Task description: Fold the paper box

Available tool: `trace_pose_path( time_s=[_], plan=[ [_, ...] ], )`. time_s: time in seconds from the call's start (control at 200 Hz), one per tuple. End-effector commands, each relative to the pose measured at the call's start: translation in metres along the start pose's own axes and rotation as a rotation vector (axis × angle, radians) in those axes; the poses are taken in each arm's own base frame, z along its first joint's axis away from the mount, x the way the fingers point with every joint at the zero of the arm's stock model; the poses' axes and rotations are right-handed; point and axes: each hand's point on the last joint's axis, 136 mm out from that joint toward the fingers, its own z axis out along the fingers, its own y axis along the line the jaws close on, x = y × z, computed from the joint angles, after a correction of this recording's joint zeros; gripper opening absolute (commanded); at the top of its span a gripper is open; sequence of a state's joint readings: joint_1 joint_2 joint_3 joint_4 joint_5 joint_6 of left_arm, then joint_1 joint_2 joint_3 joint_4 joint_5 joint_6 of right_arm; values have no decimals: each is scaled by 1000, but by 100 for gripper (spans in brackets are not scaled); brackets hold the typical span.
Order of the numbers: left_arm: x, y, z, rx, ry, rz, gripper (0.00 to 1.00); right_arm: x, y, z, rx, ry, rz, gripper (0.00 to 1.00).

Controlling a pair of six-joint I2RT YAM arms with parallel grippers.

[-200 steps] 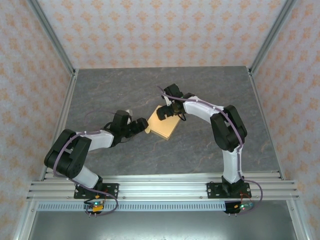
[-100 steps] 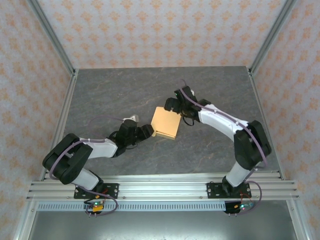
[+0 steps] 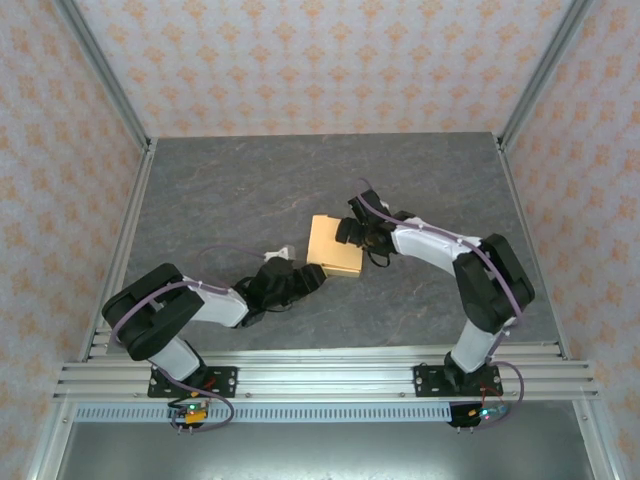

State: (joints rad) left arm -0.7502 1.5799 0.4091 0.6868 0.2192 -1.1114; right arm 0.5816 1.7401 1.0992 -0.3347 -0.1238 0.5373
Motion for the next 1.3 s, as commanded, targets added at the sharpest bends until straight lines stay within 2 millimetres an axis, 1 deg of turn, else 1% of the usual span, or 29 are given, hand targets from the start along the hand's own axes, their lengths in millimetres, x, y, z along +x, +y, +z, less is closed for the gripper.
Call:
trace_pose_path(
  time_s=[0.0,0.105,0.18,0.22,0.24,0.29,0.355,0.405,0.53,0.615,0.691,0.796,0.831,0.901,0.946,0.966,1.016,1.051,1.096,1.126,1.151,1.211,1.296],
  plan=[
    [-4,7,-5,-9,-50,-43,58,-3,20,12,-60,37,-112,83],
    [-14,23,-20,-83,-99,-8,65,-2,27,24,-71,63,-191,77],
    [-22,25,-33,-108,-115,33,71,-1,34,32,-98,80,-283,74],
    [-28,26,-40,-114,-130,46,78,-2,36,36,-103,83,-344,74],
    [-31,27,-45,-120,-139,50,83,-3,39,37,-111,84,-380,74],
    [-39,33,-56,-154,-164,58,93,-2,43,42,-127,96,-468,75],
    [-51,40,-71,-180,-203,61,96,-2,48,49,-143,117,-572,74],
    [-61,44,-81,-188,-227,54,96,1,53,53,-163,147,-647,74],
    [-81,47,-99,-222,-237,94,96,13,70,58,-284,209,-825,72],
    [-90,51,-104,-258,-231,106,96,24,85,53,-406,218,-964,69],
    [-97,57,-107,-281,-246,88,95,24,94,48,-432,173,-1064,73],
    [-109,64,-109,-336,-263,99,94,9,105,37,-374,68,-1133,79],
    [-111,65,-108,-358,-256,118,94,6,108,30,-370,32,-1147,80],
    [-117,64,-103,-399,-232,156,94,0,118,8,-382,-69,-1181,81],
    [-121,62,-99,-408,-217,175,93,-4,119,-5,-359,-140,-1184,83],
    [-122,61,-96,-408,-211,183,93,-9,120,-12,-339,-178,-1173,83],
    [-128,56,-92,-410,-207,207,92,-20,115,-27,-278,-245,-1117,84],
    [-132,55,-89,-421,-207,228,92,-33,107,-37,-213,-294,-1046,85],
    [-139,54,-86,-447,-206,256,92,-42,95,-47,-153,-334,-931,85],
    [-144,53,-83,-462,-205,281,91,-45,87,-53,-130,-351,-851,85],
    [-149,52,-81,-475,-203,300,91,-46,81,-58,-123,-357,-787,84],
    [-157,48,-72,-495,-180,361,91,-38,68,-66,-131,-339,-639,85],
    [-165,42,-56,-510,-128,421,90,-17,51,-72,-161,-279,-449,84]
  ],
)
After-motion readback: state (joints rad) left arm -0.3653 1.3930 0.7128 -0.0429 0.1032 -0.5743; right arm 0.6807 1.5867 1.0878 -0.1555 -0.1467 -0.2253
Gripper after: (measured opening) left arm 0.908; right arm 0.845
